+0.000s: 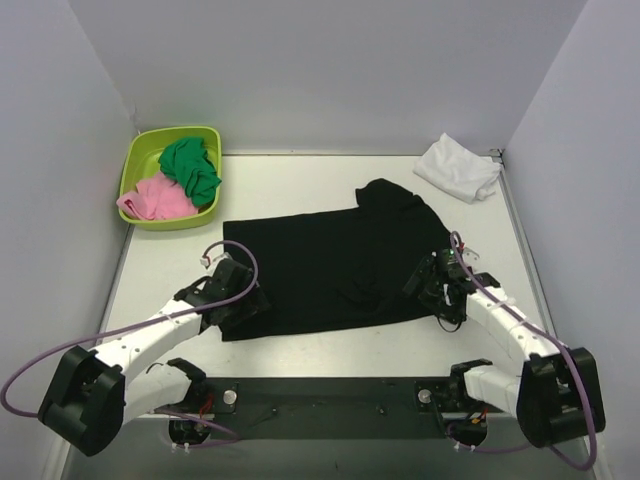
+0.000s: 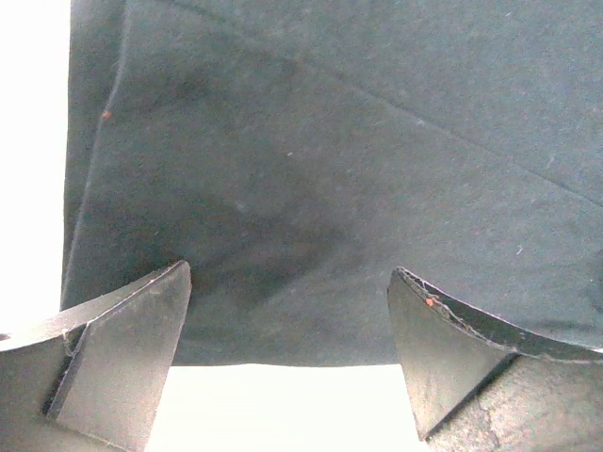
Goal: Fold and stack the t-shirts
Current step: Fold the flattened tshirt in 1/3 of the way
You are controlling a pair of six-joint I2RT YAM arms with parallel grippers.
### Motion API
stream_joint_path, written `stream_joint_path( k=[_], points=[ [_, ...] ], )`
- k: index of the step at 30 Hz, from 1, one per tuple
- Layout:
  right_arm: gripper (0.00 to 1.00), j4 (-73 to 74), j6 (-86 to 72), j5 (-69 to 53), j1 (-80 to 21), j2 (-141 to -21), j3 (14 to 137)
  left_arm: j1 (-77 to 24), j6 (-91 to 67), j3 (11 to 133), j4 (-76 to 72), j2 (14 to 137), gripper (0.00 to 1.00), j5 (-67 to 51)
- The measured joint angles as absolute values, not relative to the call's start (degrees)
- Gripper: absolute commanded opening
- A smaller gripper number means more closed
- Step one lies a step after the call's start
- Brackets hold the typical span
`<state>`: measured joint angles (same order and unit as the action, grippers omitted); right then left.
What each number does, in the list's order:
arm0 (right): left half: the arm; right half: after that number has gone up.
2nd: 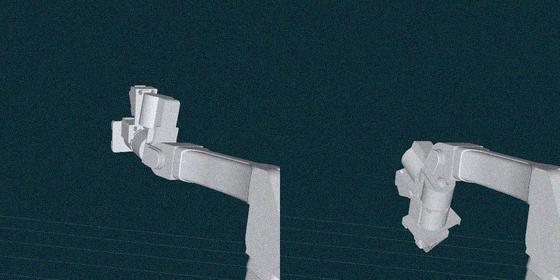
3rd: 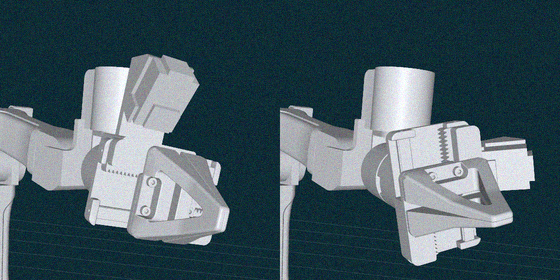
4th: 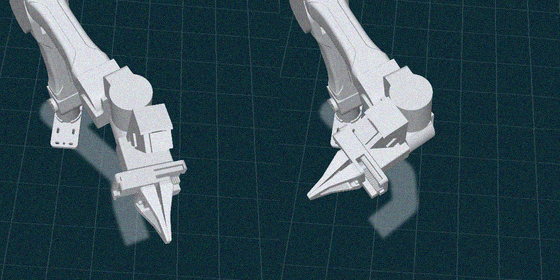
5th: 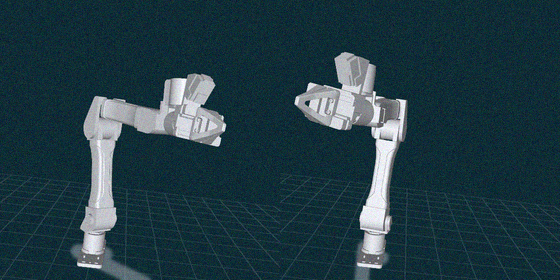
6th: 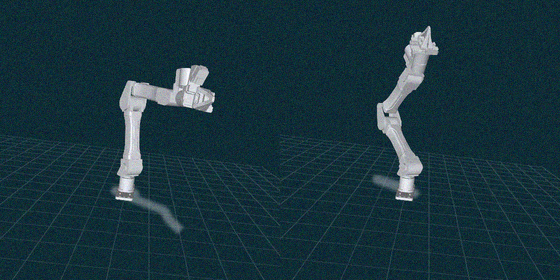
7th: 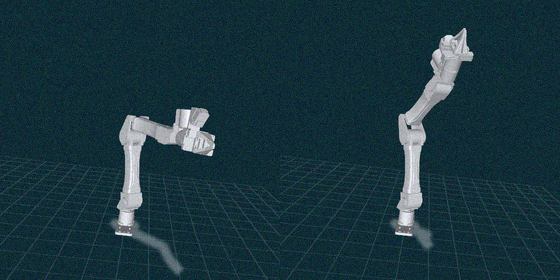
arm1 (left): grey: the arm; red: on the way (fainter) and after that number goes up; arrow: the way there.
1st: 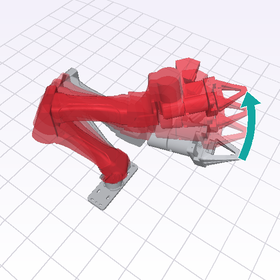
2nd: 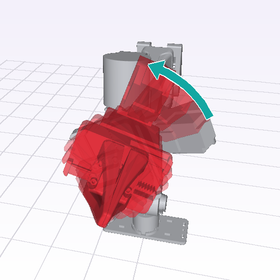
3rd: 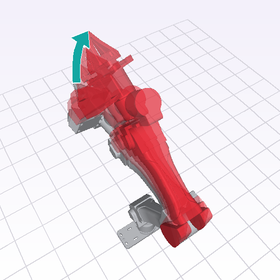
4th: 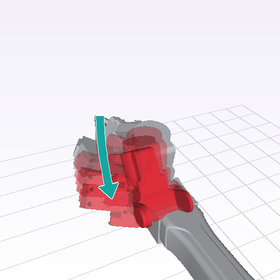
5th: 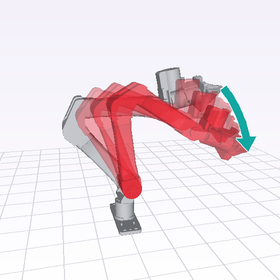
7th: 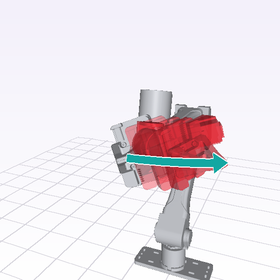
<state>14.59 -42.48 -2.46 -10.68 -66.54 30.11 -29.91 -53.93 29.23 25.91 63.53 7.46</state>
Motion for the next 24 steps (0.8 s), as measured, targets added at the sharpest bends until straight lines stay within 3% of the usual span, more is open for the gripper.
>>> stream_joint_path(
  k=[13,24],
  points=[
    [1.00,32.4,-50.7,8.2,-28.9,-40.7,29.1,-29.9,-56.3,29.1,41.6,45.5,0.96,8.7],
    [1.00,16.0,-41.8,1.2,-30.1,-64.0,36.5,-29.1,-53.6,38.2,38.8,49.6,0.97,8.7]
  ],
)
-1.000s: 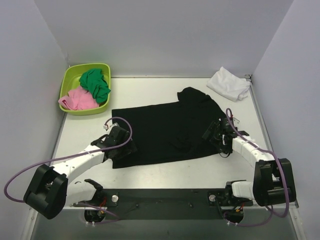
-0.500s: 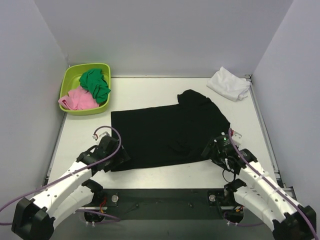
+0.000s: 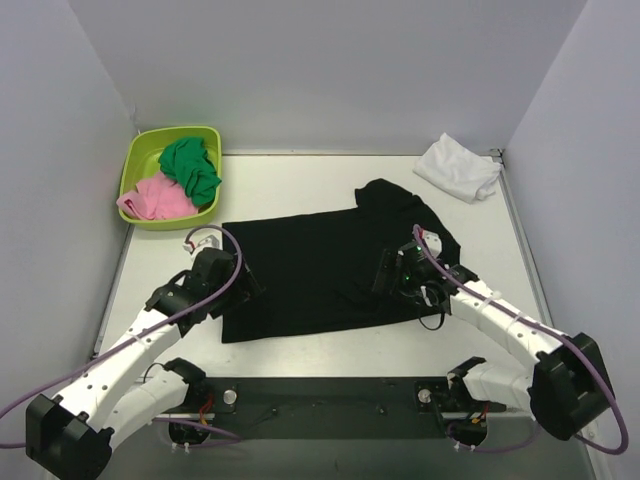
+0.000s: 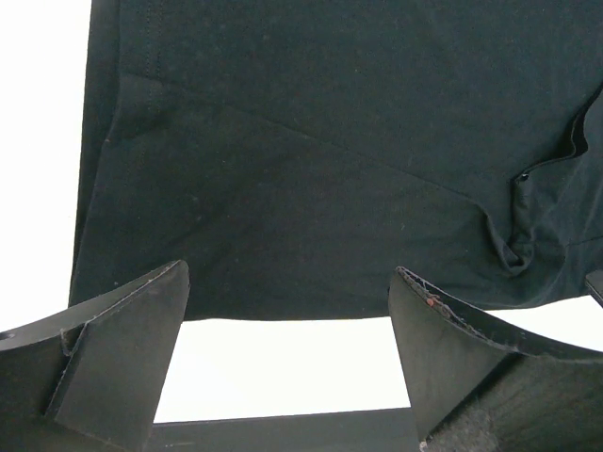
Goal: Fold and stack the t-shirts
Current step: Fold the flattened tshirt in 1/3 of the way
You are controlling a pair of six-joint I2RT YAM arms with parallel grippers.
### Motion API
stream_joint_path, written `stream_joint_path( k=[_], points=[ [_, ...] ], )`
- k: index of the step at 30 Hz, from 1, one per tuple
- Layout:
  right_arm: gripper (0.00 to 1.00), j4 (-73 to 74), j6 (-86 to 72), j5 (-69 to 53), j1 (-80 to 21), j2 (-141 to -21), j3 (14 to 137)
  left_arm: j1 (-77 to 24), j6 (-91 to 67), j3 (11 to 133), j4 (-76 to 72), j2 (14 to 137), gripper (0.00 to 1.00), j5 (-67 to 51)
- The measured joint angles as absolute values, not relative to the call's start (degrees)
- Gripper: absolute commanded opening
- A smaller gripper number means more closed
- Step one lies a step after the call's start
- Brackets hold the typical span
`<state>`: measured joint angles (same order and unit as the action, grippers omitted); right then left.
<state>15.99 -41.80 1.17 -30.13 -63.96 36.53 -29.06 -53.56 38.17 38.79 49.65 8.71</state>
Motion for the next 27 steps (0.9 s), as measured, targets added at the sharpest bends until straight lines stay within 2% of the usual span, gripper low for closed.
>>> stream_joint_path(
  k=[10,16,22,27],
  points=[
    [1.00,3.2,-38.7,-4.3,-30.6,-72.6,33.5,-27.1,-52.4,38.0,36.2,50.1,0.96,7.5],
    [1.00,-2.5,-39.5,-3.6,-33.1,-72.6,29.2,-24.7,-51.4,38.0,36.2,49.6,0.96,6.9],
    [1.00,-6.2,-43.1,2.5,-42.3,-69.4,25.3,-23.5,-50.4,38.0,36.2,49.6,0.97,5.9],
    [1.00,-1.3,-50.0,7.4,-53.7,-64.8,23.5,-23.3,-50.3,38.0,36.2,48.8,0.97,5.5]
  ],
)
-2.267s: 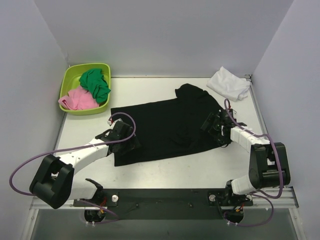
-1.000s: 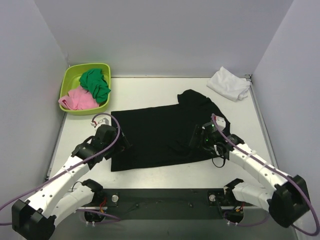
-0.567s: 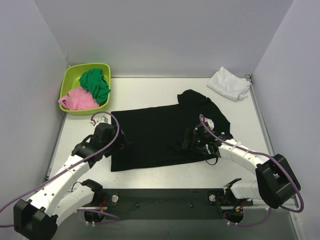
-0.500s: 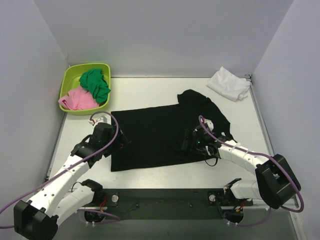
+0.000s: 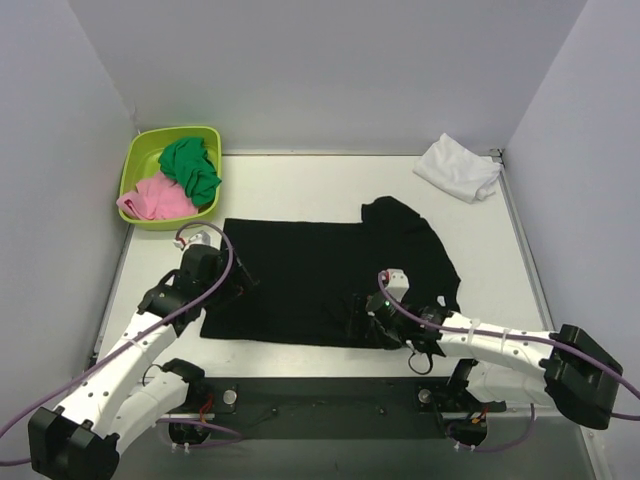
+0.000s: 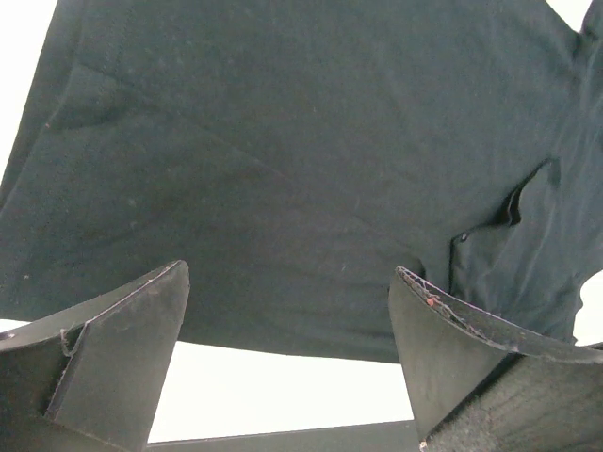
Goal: Fold and stack the t-shirts
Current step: Fold the flattened tshirt in 1/3 of the way, then grap the side of the flattened tshirt furthest away from the robot with both arms
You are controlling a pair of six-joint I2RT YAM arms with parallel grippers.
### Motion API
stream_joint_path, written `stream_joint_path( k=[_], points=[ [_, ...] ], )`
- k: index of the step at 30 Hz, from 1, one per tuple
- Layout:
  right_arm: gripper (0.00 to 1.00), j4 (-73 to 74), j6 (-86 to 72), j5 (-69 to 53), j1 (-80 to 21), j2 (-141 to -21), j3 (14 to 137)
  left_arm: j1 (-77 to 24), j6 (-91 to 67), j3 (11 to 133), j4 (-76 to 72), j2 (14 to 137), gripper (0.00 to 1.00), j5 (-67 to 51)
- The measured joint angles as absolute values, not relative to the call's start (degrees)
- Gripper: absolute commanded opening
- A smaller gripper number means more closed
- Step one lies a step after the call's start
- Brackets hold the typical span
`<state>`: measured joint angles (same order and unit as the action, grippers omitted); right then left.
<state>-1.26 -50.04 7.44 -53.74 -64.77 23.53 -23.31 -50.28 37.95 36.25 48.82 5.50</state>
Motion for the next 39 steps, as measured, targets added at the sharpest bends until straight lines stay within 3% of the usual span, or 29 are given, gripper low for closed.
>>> stream_joint_path(
  k=[12,20,25,30,35,39],
  points=[
    [1.00,20.7,-66.8,16.4,-73.1,-57.3,23.6,-22.8,-50.1,37.7,37.1,45.3,0.97,5.0],
    [1.00,32.4,-67.0,23.2,-73.3,-57.1,32.3,-22.8,-49.5,36.4,36.1,45.8,0.97,2.0],
    [1.00,32.2,-58.3,26.2,-62.1,-58.7,46.1,-22.8,-47.3,38.0,33.6,54.0,0.97,0.1],
    [1.00,28.2,-49.6,23.6,-41.9,-64.1,54.2,-22.5,-45.1,44.8,29.2,66.7,0.96,-2.3],
    [0.98,24.9,-43.2,17.1,-22.7,-73.1,60.3,-21.0,-43.2,55.3,24.9,82.2,0.95,-4.2],
    [0.98,23.0,-38.7,14.0,-15.8,-83.3,69.9,-17.8,-42.4,61.8,23.6,89.9,0.91,-5.5]
  ],
)
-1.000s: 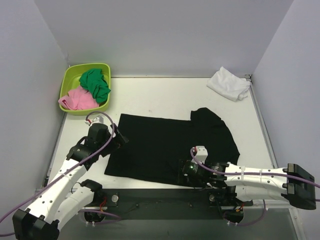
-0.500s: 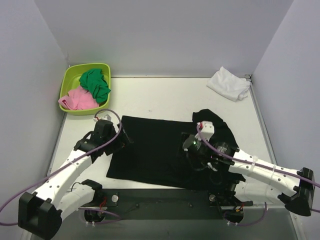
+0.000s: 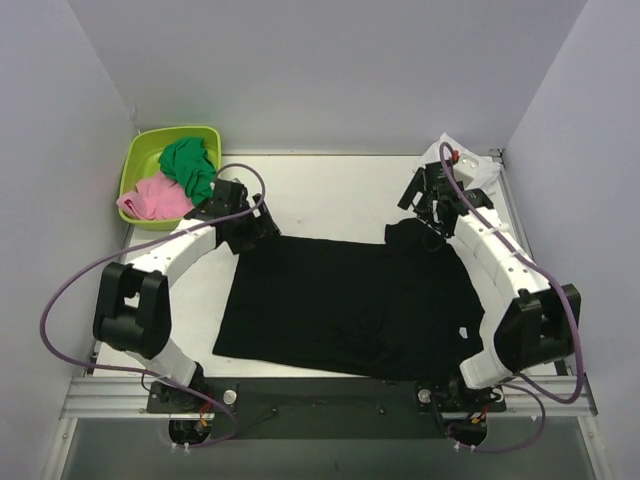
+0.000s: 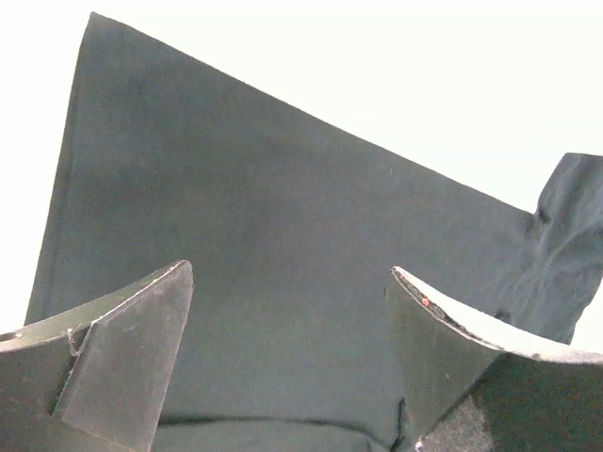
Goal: Fold and stack the t-shirts
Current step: Grap the side of the flattened tshirt furthest away from the robot with both arms
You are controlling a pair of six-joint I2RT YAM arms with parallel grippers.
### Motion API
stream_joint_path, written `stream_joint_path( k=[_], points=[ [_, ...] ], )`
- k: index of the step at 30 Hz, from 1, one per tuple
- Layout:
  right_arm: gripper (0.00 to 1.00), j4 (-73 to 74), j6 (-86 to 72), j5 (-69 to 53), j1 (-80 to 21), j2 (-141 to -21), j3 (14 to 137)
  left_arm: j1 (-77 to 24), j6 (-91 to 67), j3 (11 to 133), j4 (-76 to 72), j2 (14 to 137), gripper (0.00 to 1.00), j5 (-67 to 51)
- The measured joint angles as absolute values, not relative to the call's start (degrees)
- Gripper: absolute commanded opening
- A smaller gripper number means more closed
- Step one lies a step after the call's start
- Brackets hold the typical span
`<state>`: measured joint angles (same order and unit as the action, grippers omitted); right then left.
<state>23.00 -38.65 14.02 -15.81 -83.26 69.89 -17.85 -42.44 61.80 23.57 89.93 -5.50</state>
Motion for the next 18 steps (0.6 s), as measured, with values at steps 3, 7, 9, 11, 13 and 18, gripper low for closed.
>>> stream_joint_path(
  k=[3,7,9,11,13,18],
  points=[
    [0.98,22.3,-36.0,12.5,-13.7,-88.8,74.9,-15.1,-41.7,67.1,23.4,95.4,0.89,-5.9],
    [0.97,22.1,-33.3,10.4,-10.9,-94.3,79.9,-12.1,-40.9,75.1,23.7,104.1,0.86,-6.0],
    [0.96,22.3,-32.7,9.4,-9.2,-96.4,82.0,-10.9,-40.6,78.4,24.1,108.1,0.83,-6.0],
    [0.96,22.1,-32.5,8.1,-7.1,-98.8,84.3,-9.8,-40.3,80.8,24.8,111.7,0.82,-5.9],
    [0.96,22.0,-32.4,6.9,-5.0,-100.8,85.4,-9.0,-39.9,82.3,25.7,114.7,0.79,-5.8],
    [0.96,22.1,-32.5,5.0,-2.0,-104.3,85.8,-8.1,-39.3,85.4,28.1,118.2,0.76,-4.9]
  ],
)
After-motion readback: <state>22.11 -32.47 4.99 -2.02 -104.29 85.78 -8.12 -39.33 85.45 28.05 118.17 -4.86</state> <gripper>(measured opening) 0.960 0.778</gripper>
